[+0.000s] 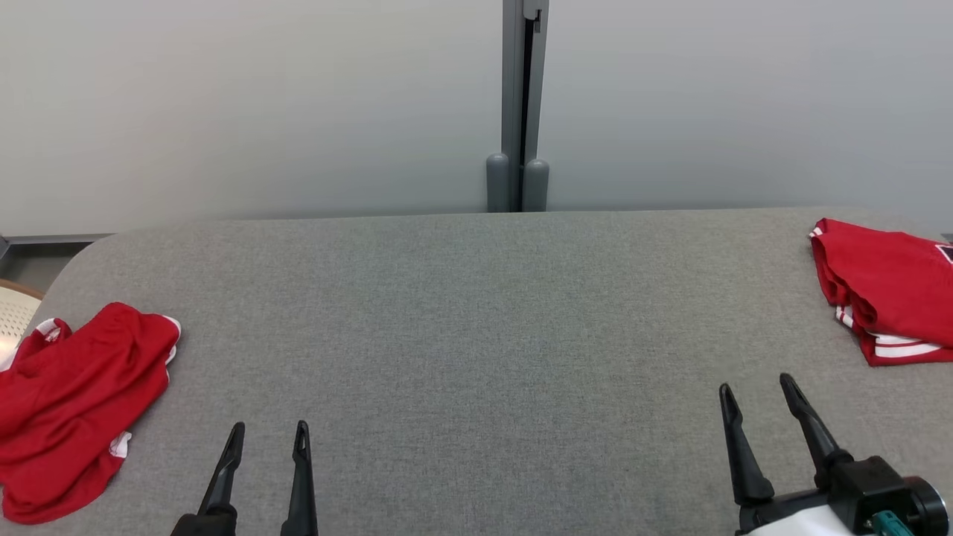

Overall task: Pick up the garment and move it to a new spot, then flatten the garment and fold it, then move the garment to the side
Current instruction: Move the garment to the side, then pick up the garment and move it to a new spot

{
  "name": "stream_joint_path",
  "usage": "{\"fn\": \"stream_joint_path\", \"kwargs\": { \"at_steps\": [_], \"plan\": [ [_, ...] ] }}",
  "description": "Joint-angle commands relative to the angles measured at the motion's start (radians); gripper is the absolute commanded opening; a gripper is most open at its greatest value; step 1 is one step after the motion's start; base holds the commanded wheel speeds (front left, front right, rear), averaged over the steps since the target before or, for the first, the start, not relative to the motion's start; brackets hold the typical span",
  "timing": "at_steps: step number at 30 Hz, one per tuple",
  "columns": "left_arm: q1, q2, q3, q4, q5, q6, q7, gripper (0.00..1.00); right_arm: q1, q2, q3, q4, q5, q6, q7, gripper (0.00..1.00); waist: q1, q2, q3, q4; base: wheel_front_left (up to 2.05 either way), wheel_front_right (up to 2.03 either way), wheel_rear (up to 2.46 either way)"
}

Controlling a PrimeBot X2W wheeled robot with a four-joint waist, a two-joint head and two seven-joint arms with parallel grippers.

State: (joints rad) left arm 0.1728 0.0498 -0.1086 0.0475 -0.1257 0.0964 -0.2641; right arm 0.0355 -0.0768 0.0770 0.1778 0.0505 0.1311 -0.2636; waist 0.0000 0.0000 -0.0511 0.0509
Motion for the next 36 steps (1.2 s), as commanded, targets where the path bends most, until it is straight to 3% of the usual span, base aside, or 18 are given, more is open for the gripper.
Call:
{"fn": "stream_joint_path", "kwargs": {
  "at_steps": [1,9,22,36],
  "plan": [
    [0.007,0.002,0.008,0.004,-0.006,-0.008,0.000,1.00,0.018,0.001,0.002,0.003,-0.001,-0.001,-0.001,1.00,0.0000,0.0000,-0.008,-0.004,0.00,0.00,0.00],
    [0.021,0.002,0.024,0.022,0.010,-0.018,0.000,1.00,0.040,0.015,0.016,0.000,0.008,-0.001,-0.001,1.00,0.0000,0.0000,-0.023,-0.028,0.00,0.00,0.00],
    [0.009,0.002,0.019,0.044,0.004,0.003,0.000,1.00,0.036,0.021,0.013,-0.004,0.008,-0.001,-0.001,1.00,0.0000,0.0000,-0.012,-0.029,0.00,0.00,0.00],
    [0.004,0.003,0.021,0.041,0.005,0.008,0.000,1.00,0.047,0.023,0.028,0.000,0.018,-0.001,-0.001,1.00,0.0000,0.0000,-0.014,0.054,0.00,0.00,0.00]
  ]
}}
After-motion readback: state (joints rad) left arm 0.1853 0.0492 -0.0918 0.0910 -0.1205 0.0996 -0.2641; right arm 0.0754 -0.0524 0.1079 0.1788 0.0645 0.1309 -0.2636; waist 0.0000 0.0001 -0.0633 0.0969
